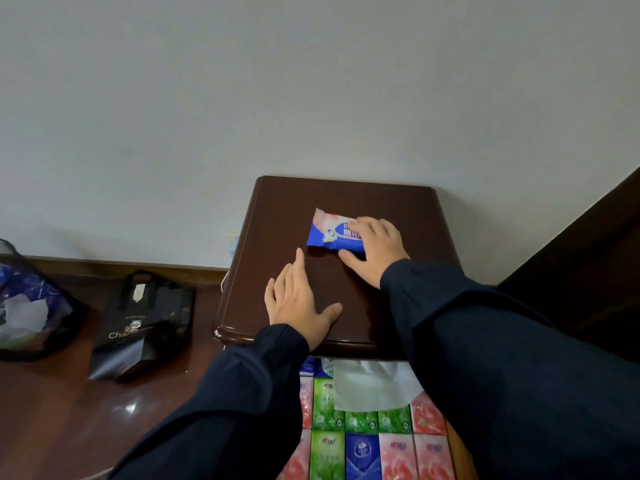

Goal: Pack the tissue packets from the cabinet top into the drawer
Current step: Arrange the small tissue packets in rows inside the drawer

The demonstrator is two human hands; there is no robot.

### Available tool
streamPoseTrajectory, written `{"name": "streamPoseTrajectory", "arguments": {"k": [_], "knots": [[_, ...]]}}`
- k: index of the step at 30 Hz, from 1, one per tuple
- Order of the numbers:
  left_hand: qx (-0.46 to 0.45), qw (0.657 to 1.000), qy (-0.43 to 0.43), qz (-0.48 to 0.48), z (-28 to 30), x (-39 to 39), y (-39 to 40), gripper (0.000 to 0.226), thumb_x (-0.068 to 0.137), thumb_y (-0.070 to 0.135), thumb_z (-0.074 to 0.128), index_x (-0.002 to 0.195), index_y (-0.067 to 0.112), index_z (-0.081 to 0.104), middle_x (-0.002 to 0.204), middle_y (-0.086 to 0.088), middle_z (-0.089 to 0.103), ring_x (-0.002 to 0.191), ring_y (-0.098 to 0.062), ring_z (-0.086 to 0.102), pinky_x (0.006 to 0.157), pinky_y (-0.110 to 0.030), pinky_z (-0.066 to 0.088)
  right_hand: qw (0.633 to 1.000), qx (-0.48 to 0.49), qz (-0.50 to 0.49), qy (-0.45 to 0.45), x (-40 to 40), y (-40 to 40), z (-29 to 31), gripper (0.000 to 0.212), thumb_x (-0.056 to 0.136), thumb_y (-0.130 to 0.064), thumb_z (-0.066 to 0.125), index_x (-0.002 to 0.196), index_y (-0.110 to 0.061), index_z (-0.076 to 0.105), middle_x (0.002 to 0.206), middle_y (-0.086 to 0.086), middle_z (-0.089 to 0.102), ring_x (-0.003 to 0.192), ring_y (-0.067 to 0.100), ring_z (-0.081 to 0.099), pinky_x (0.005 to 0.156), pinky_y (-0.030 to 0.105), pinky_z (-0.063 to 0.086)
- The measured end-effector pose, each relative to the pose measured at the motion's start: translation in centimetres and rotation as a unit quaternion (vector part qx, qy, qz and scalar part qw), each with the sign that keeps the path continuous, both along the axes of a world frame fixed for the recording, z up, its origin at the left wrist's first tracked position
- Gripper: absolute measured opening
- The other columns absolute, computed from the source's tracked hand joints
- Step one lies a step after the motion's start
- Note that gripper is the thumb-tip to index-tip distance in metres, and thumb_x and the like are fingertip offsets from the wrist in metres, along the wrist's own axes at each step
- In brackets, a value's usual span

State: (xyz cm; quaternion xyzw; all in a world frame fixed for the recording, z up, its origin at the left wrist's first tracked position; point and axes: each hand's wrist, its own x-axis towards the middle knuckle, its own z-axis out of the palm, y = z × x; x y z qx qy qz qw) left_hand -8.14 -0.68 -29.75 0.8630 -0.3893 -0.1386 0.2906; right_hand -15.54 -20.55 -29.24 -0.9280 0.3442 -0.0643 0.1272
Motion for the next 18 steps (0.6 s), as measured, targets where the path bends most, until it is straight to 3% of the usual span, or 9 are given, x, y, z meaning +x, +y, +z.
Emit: {"name": "streamPoseTrajectory", "arguments": {"k": [3,6,9,12,18], "knots": [[-0.101,0.986,0.126,0.042,1.0,-0.1,0.7,0.093,0.091,0.037,0.069,0.16,0.023,0.01,0.153,0.005,0.044,0.146,-0.016,0.032,0.125,-0.037,0.007,0.999,0.023,0.032,-0.026,-4.1,4.5,0.3,0.063,0.09,-0.06,0.057,0.142,-0.026,0.047,0.145,-0.007,0.04,0.137,0.03,0.029,0.117,0.041,0.028],[-0.161,0.95,0.264,0.047,1.7,-1.1,2.6,0.064,0.096,0.026,0.064,0.153,0.03,0.035,0.133,0.002,0.063,0.13,-0.026,0.053,0.114,-0.048,0.038,0.998,0.028,0.05,-0.01,-7.7,9.2,0.9,0.061,0.078,-0.07,0.06,0.128,-0.038,0.049,0.127,-0.013,0.043,0.118,0.021,0.038,0.1,0.038,0.04],[-0.176,0.946,0.272,0.009,1.9,-3.2,5.7,0.045,0.092,0.017,0.068,0.133,0.031,0.056,0.113,0.002,0.07,0.11,-0.021,0.066,0.094,-0.041,0.056,0.999,0.035,0.012,0.011,-10.8,13.1,1.2,0.07,0.06,-0.073,0.065,0.121,-0.046,0.043,0.116,-0.015,0.043,0.109,0.014,0.041,0.09,0.037,0.039],[-0.189,0.952,0.239,0.014,1.5,-5.5,8.7,0.031,0.09,0.008,0.068,0.11,0.032,0.067,0.092,0.006,0.072,0.087,-0.012,0.07,0.072,-0.025,0.058,0.999,0.05,-0.002,0.008,-13.2,16.0,0.6,0.079,0.057,-0.061,0.073,0.126,-0.045,0.038,0.116,-0.013,0.044,0.109,0.015,0.044,0.088,0.035,0.038],[-0.133,0.954,0.261,0.067,0.9,-7.9,14.3,0.018,0.094,0.013,0.067,0.1,0.03,0.068,0.09,0.003,0.069,0.079,-0.007,0.073,0.054,-0.026,0.059,0.993,0.104,0.057,0.008,-14.9,20.7,-1.0,0.077,0.056,-0.065,0.069,0.121,-0.044,0.033,0.117,-0.017,0.049,0.109,0.01,0.043,0.085,0.031,0.036]]}}
